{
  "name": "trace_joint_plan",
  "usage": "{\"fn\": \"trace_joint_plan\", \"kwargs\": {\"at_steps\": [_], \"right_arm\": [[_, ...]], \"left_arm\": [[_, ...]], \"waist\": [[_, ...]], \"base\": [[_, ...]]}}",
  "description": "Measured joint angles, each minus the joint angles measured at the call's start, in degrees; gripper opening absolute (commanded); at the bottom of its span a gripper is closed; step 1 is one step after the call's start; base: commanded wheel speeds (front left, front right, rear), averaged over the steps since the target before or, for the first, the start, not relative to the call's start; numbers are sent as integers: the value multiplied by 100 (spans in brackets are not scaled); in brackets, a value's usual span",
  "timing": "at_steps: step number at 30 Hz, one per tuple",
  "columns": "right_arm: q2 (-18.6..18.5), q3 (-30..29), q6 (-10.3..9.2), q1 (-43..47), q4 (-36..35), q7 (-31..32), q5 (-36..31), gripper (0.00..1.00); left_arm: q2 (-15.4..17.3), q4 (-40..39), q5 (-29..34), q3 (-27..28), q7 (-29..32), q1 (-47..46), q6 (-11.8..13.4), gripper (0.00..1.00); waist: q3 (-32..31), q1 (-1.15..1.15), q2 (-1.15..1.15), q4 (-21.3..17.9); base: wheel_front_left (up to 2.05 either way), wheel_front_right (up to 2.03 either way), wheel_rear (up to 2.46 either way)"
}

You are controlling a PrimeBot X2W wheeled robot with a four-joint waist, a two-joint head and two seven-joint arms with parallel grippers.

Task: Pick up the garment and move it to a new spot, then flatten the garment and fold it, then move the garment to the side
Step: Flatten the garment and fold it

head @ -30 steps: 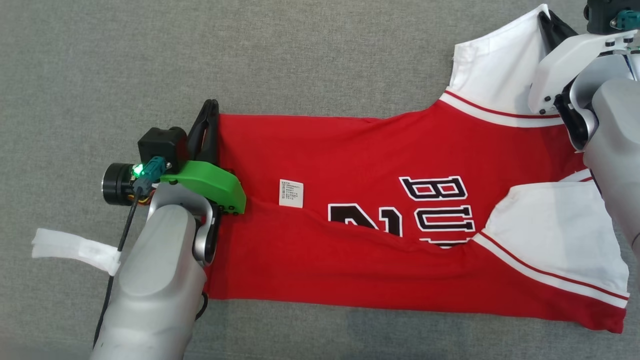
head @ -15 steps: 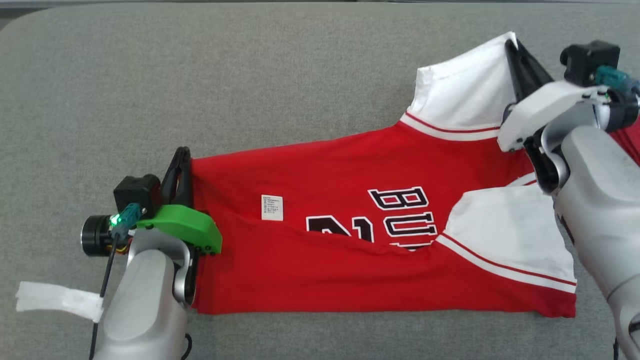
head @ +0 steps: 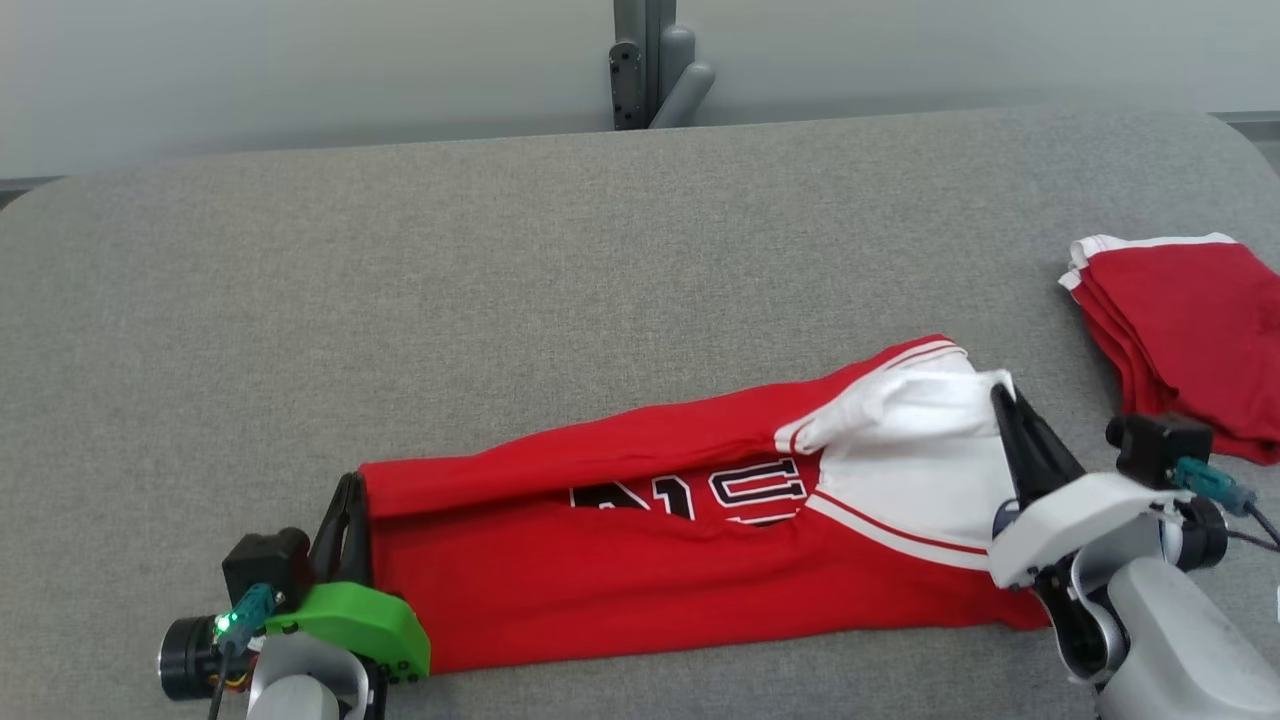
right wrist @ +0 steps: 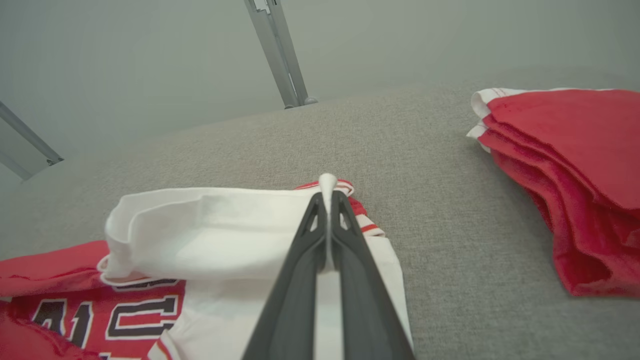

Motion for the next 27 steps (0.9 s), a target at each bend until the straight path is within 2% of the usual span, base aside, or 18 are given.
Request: {"fn": "trace_joint_plan", "kwargs": {"at_steps": [5, 12, 13, 14, 15, 16, 24, 27], "right_arm": [[185, -240, 0, 603, -176, 0, -104, 0], [389, -368, 0, 1002, -233, 0, -225, 0], [389, -387, 0, 1050, -212, 0, -267, 4], [391, -420, 0, 1096, -176, 1, -297, 53], [396, -464, 0, 1134, -124, 1, -318, 100], [405, -520, 0, 1176, -82, 0, -320, 100], [386, -1062, -3, 1232, -355, 0, -616, 100], [387, -1006, -2, 1137, -270, 0, -789, 100]], "left_arm": [[-10, -93, -8, 91, 0, 414, 10, 0], [-14, -96, -160, 73, 0, 715, 43, 0], [-14, -81, -190, 62, 0, 745, 59, 0], [-14, -79, -189, 49, 0, 775, 86, 24], [-14, -88, -183, 46, 0, 804, 103, 54], [-15, -112, -167, 43, 0, 837, 126, 100], [-19, -777, 54, 132, 0, 1281, 515, 100], [-18, -948, 178, 151, 0, 1405, 621, 100]], "waist": [[-221, 0, 0, -114], [-396, 0, 0, -225], [-416, 0, 0, -234], [-432, 0, 0, -241], [-445, 0, 0, -245], [-454, 0, 0, -246], [-533, 0, 0, -166], [-555, 0, 0, -50]], "base": [[0, 0, 0], [0, 0, 0], [0, 0, 0], [0, 0, 0], [0, 0, 0], [0, 0, 0], [0, 0, 0], [0, 0, 0]]}}
